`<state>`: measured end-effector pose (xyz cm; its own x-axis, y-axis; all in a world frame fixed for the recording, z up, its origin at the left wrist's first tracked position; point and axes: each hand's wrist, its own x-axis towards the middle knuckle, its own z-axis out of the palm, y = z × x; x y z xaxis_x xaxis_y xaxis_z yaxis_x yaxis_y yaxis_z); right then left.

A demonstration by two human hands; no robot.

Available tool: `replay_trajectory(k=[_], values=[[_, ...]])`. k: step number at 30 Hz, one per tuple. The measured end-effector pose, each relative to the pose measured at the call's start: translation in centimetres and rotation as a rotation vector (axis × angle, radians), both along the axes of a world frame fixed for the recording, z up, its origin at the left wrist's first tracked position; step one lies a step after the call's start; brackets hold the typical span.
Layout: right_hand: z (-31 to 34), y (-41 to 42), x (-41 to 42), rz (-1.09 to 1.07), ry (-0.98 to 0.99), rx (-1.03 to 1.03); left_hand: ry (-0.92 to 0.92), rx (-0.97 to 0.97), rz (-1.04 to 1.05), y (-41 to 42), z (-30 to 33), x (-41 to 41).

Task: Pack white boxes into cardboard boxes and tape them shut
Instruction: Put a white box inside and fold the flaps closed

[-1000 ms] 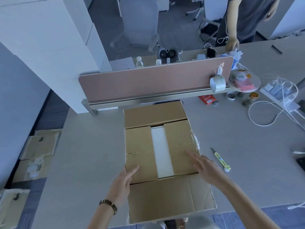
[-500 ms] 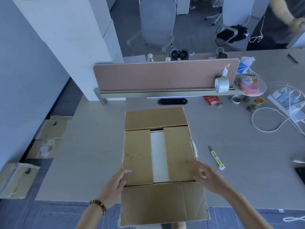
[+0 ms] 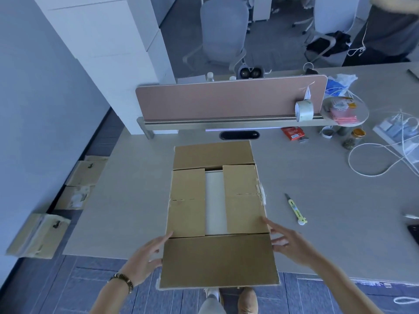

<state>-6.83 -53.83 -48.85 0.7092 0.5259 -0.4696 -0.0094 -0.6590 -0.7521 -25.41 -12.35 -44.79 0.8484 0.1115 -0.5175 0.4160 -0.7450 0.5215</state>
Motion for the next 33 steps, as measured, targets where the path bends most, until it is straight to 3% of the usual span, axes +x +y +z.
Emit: replay_trajectory(k=[5,8,11,17,26,33], values=[[1.6,0.2,0.4,-0.005,0.027,-0.001,-0.004,-0.117,0.138,0.6,1.6,0.5],[2.1,0.8,0.4,-0.107,0.014,0.043,-0.057,-0.072,0.230,-1.1,2.8,1.5],[1.8,1.6,0.6,-0.191,0.046,0.079,-0.174,-0.174,0.404,-1.8,1.9,2.4],[2.1,3.4,0.9,-0.381,0.057,0.074,-0.199,-0.220,0.596,-2.8,1.3,5.8],[2.4,6.4,3.0,-0.516,0.023,-0.062,-0.103,-0.150,0.570,-2.1,1.0,10.0],[2.7,9.1,5.3,-0.510,0.057,-0.174,-0.050,-0.238,0.450,-0.2,0.9,13.8]])
